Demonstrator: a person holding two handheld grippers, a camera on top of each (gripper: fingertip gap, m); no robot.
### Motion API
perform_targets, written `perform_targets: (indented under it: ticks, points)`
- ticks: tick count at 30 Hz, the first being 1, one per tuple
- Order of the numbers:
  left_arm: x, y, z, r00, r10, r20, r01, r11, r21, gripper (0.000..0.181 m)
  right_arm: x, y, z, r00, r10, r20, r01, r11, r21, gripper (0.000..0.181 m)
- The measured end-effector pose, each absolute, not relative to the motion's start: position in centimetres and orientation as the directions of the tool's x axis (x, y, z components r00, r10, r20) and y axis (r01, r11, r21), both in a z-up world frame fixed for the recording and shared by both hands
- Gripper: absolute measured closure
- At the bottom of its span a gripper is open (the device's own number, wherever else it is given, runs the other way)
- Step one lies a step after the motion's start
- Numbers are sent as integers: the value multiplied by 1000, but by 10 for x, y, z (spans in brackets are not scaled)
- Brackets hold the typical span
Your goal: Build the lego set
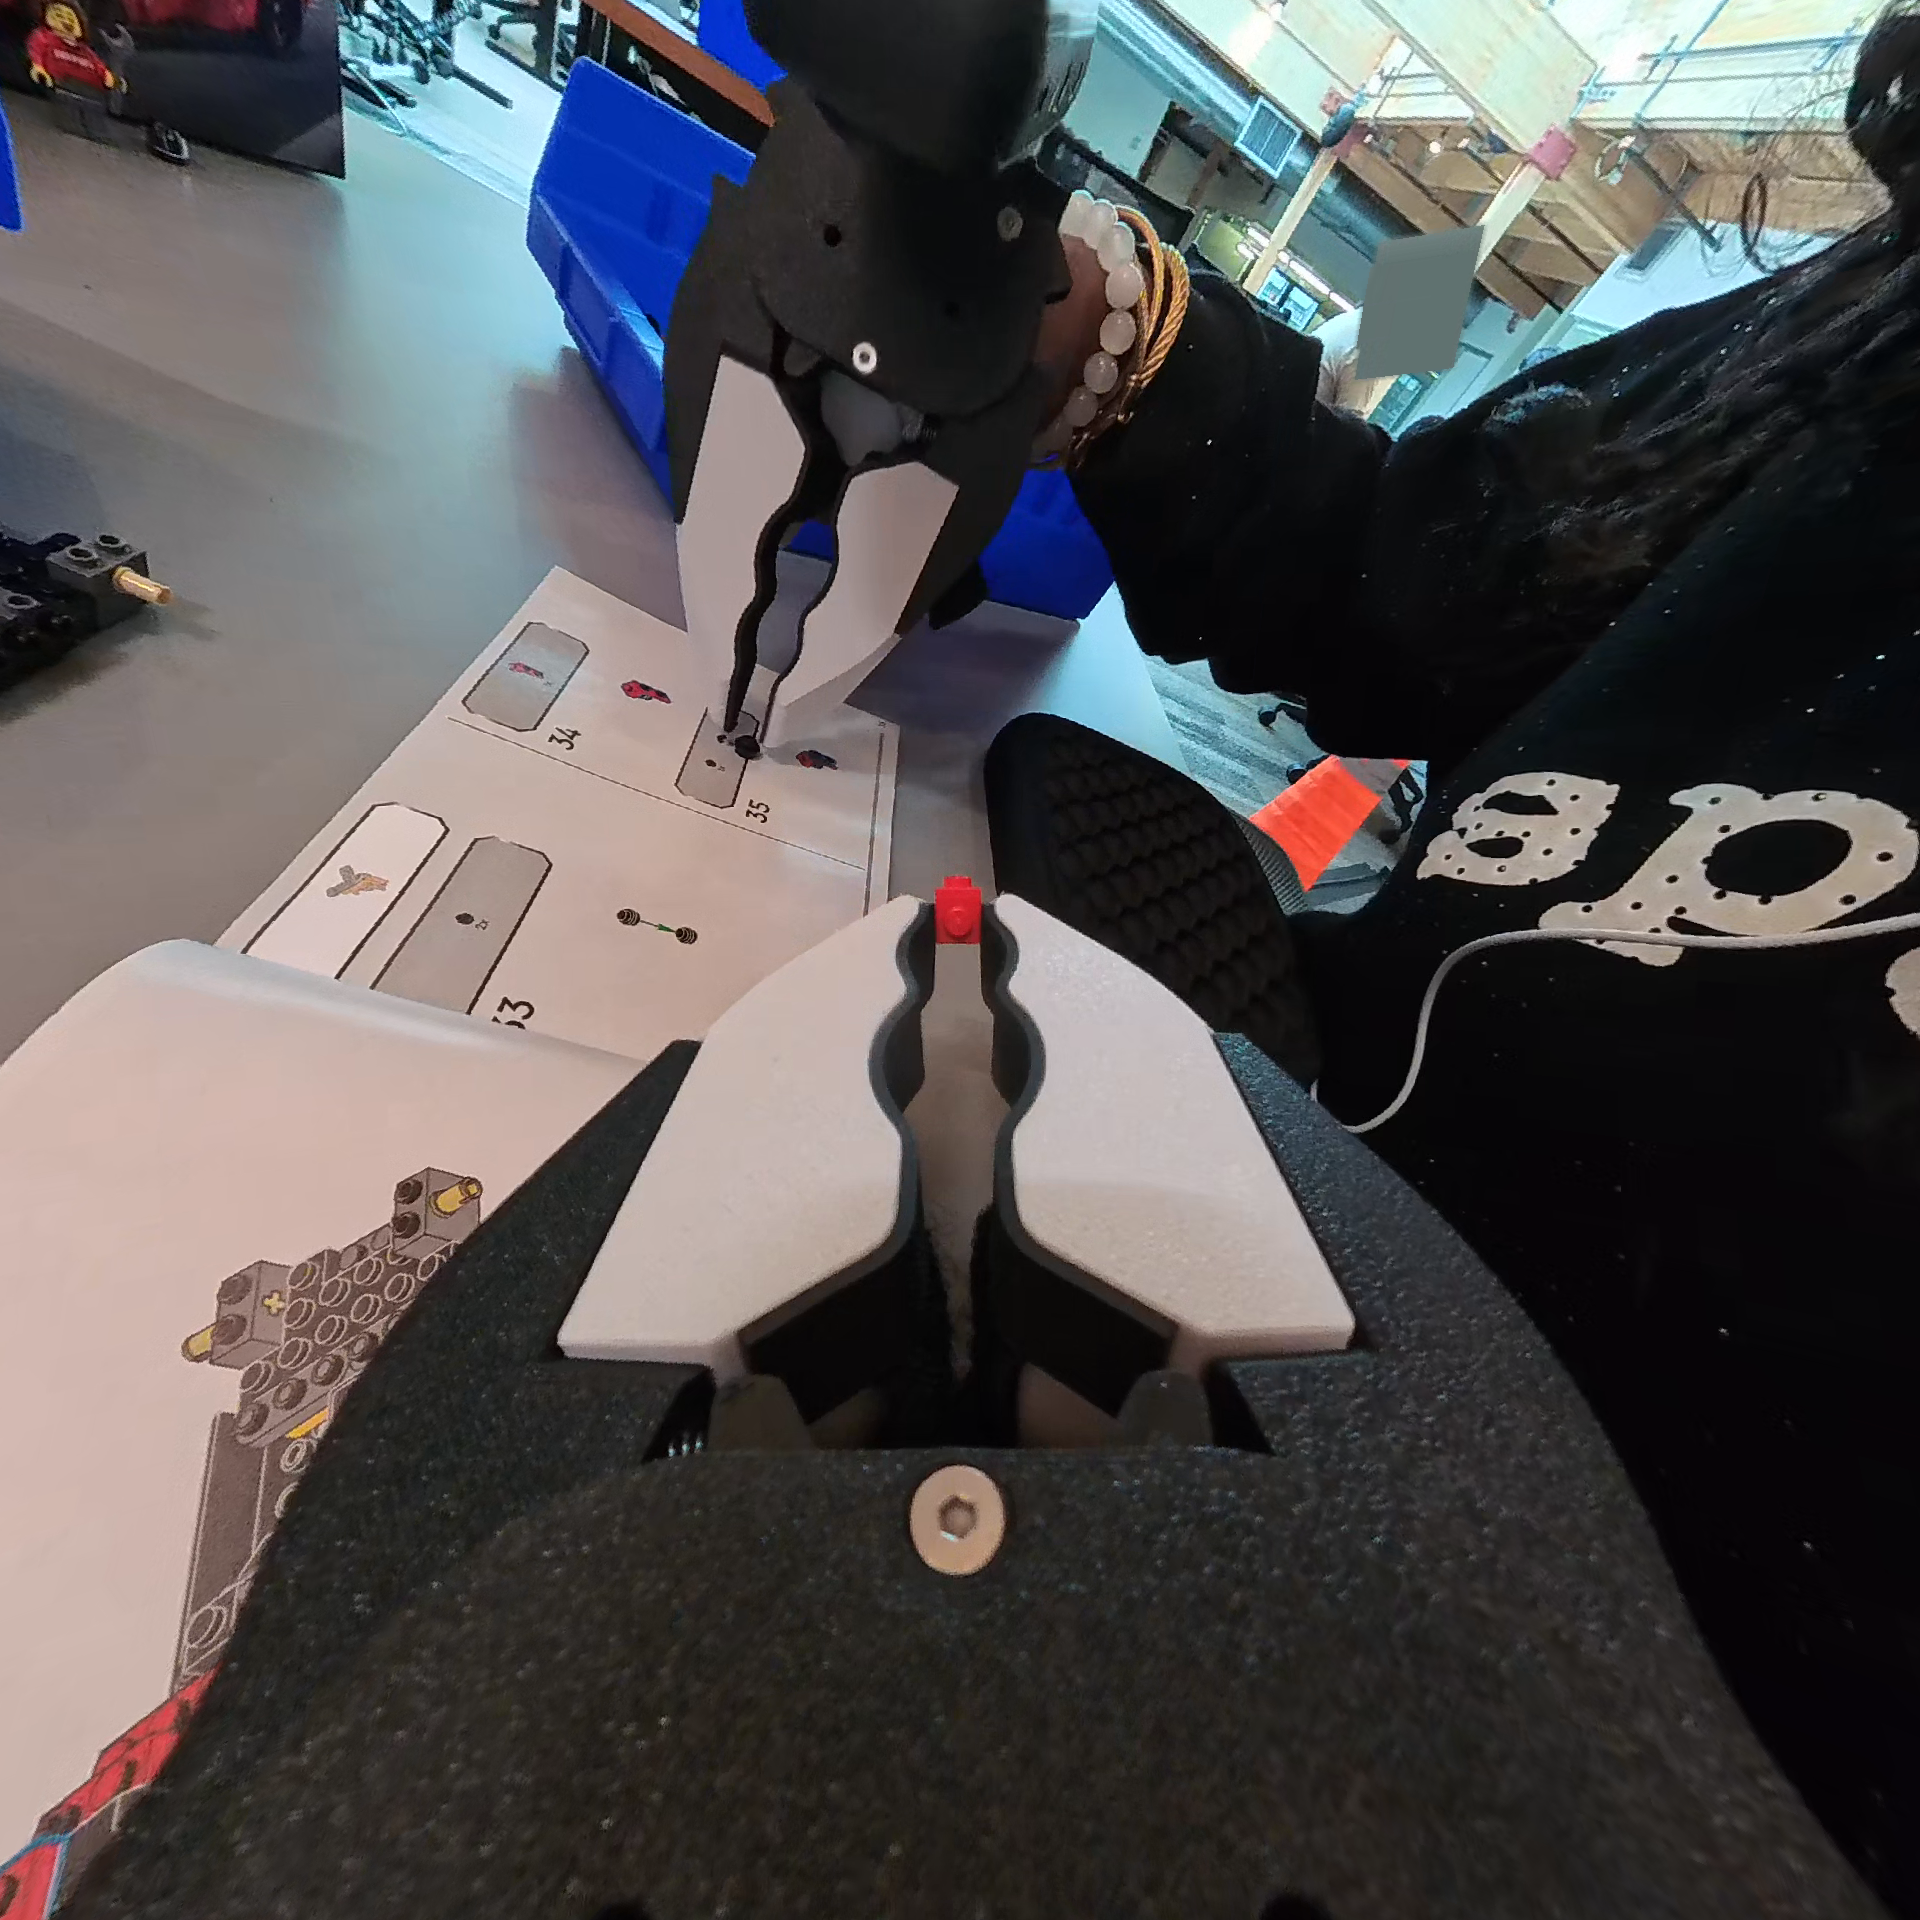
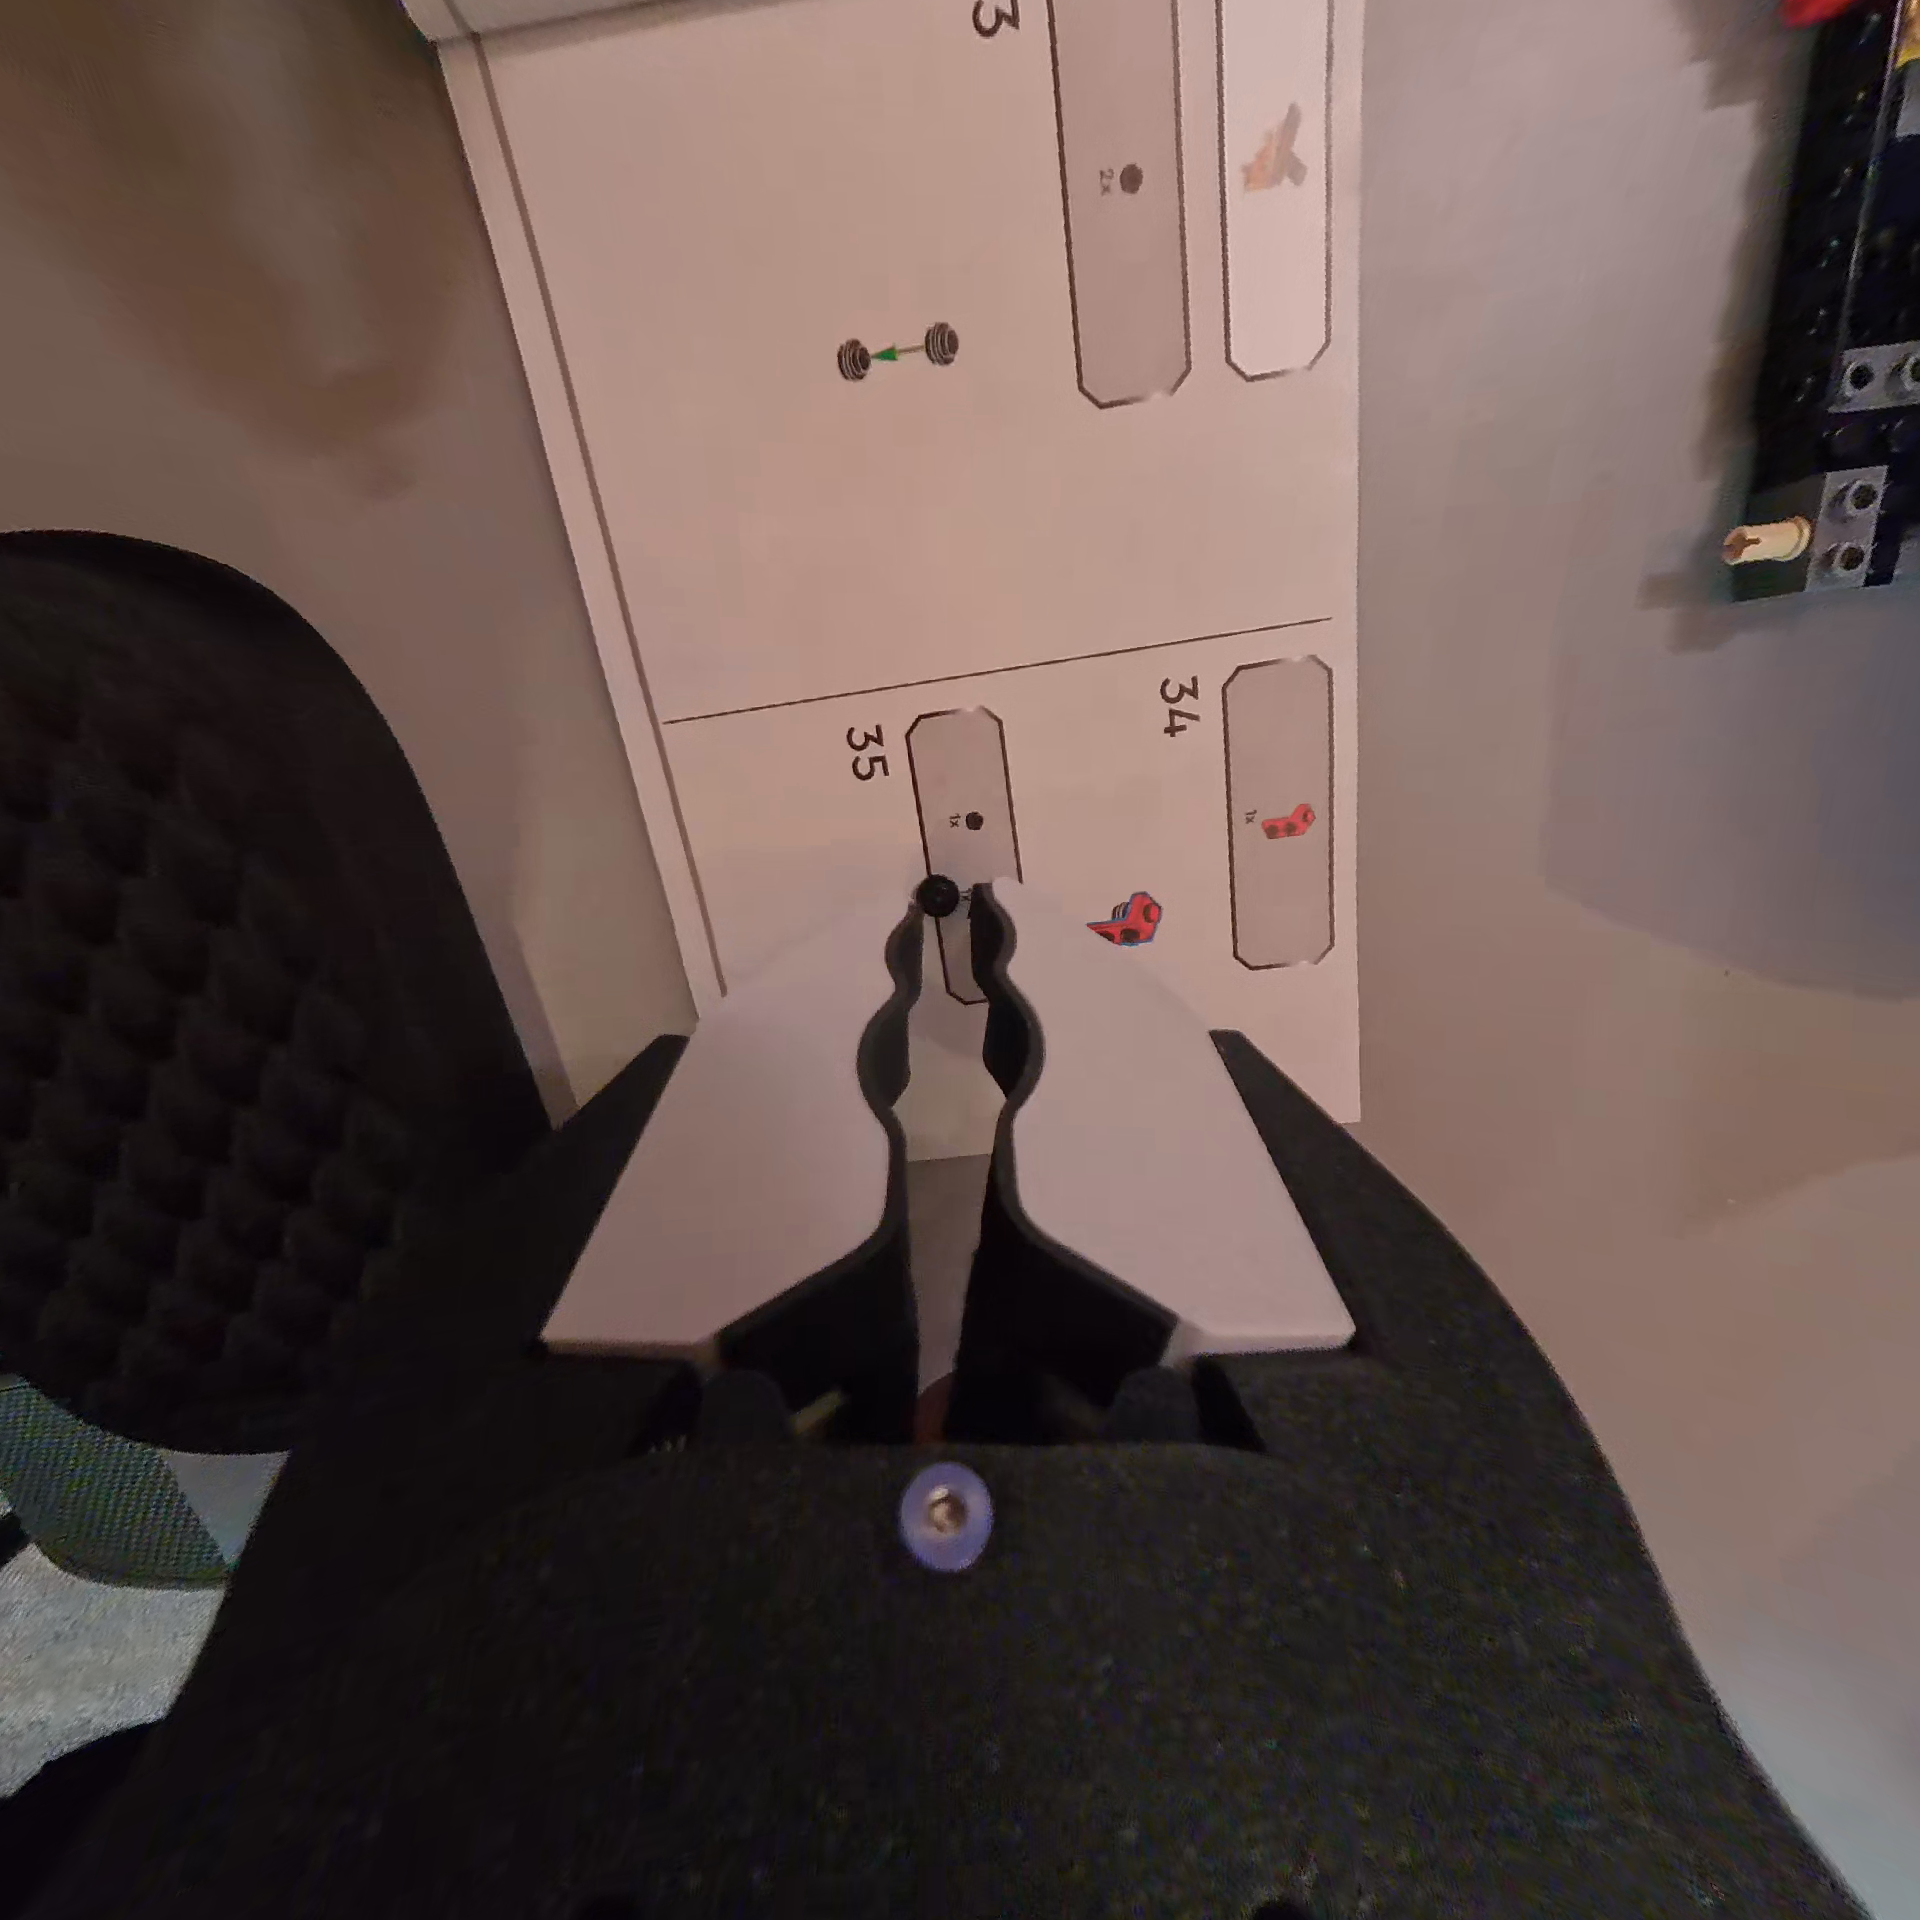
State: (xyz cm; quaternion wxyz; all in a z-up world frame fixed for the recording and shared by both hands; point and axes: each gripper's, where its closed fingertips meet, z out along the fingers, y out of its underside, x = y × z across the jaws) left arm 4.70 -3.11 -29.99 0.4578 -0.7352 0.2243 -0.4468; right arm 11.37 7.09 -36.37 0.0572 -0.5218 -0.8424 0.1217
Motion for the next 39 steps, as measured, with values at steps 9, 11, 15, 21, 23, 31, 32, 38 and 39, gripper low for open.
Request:
perform_targets:
  ticks: [9, 11, 15, 21, 23, 31, 32, 38, 39]
  points:
    - [47, -31, -300, 500, -740, 450, 77, -480, -874, 174, 114, 70, -366, -447, 894, -43, 865, 419, -276, 176]
    - [47, -31, -300, 501, -741, 446, 75, -476, -876, 174, 114, 70, -365, -448, 893, -43, 863, 419, -283, 177]
    - [46, -31, -296, 518, -758, 397, 70, -425, -903, 174, 109, 67, -358, -434, 898, -66, 853, 387, -351, 178]
    - [47, -30, -294, 529, -769, 359, 56, -391, -919, 174, 96, 52, -335, -442, 888, -124, 791, 321, -520, 178]
    - [47, -30, -294, 530, -768, 359, 59, -389, -919, 174, 88, 39, -320, -471, 867, -160, 732, 283, -620, 178]
    - [48, -31, -294, 528, -773, 352, 46, -388, -921, 174, 64, -7, -278, -584, 782, -219, 524, 157, -837, 178]
    - [48, -31, -294, 529, -772, 352, 46, -388, -920, 174, 65, -5, -275, -582, 783, -222, 524, 151, -838, 178]
    - [49, -32, -295, 528, -776, 345, 34, -386, -922, 174, 94, 27, -261, -477, 858, -192, 543, 116, -831, 178]
    - [49, -32, -296, 527, -777, 344, 30, -388, -921, 174, 100, 34, -259, -451, 872, -191, 547, 101, -831, 178]
